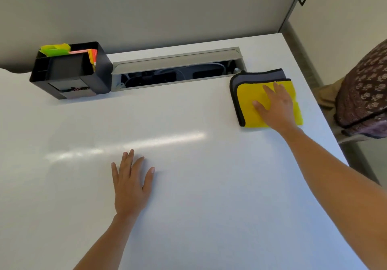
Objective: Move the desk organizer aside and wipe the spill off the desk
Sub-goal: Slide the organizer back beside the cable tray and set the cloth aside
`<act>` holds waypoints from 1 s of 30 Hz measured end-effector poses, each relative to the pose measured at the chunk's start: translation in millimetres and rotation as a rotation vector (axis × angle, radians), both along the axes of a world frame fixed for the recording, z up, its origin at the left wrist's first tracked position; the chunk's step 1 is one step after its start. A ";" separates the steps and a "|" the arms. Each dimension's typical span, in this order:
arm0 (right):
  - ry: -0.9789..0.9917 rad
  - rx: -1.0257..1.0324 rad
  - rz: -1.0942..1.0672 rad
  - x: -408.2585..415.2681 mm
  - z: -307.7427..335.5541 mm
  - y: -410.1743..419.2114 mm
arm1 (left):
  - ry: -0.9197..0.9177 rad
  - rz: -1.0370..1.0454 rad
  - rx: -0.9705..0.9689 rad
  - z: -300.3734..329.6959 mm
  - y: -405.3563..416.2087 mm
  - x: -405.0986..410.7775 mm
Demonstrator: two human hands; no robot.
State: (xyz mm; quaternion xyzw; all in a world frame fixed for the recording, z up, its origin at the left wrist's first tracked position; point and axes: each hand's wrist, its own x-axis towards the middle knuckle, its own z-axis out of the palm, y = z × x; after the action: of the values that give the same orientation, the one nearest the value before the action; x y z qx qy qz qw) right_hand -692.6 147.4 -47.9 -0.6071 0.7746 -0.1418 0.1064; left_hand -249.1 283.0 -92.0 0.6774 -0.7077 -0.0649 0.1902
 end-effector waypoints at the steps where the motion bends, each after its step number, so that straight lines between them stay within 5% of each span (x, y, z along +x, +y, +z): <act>1: 0.022 0.045 0.025 2.8 -4.9 -5.2 | -0.003 0.001 0.003 -0.4 -0.1 -0.4; 5: 0.118 0.243 0.047 0.6 -26.3 -13.3 | 0.000 0.019 0.018 -0.9 0.1 -0.9; 18: 0.180 0.280 0.008 -49.3 -29.2 -25.0 | -0.008 0.027 0.064 -3.6 -2.5 -0.4; 30: 0.112 0.279 -0.041 -4.4 -18.8 -12.7 | 0.013 0.008 0.064 -9.6 -2.6 2.1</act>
State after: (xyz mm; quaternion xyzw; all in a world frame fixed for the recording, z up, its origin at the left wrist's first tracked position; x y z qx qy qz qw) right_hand -697.0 134.7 -66.7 -0.5773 0.8038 -0.0007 0.1432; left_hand -247.0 280.4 -101.6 0.6854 -0.7014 -0.0911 0.1730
